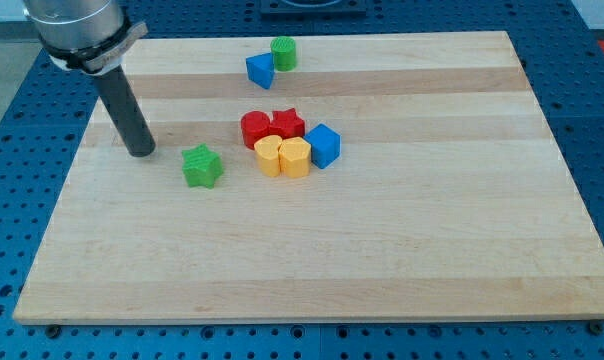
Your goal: Drag the green star to group of blocks
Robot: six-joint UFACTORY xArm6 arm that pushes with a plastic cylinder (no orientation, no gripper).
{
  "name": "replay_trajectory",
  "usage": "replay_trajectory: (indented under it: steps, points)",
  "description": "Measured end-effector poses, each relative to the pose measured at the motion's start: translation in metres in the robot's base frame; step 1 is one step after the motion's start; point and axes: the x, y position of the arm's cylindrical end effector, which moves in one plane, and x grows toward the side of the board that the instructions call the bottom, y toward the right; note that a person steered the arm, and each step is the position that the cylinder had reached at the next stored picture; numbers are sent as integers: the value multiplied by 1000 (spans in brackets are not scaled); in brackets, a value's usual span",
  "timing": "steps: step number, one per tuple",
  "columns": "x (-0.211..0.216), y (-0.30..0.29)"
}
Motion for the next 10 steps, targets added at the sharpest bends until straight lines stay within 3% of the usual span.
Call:
replay_trajectory:
  steps: [1,3,4,6,9,10]
  points:
    - [9,12]
    - [68,65]
    - [66,60]
    - [14,38]
    - [81,64]
    - [62,38]
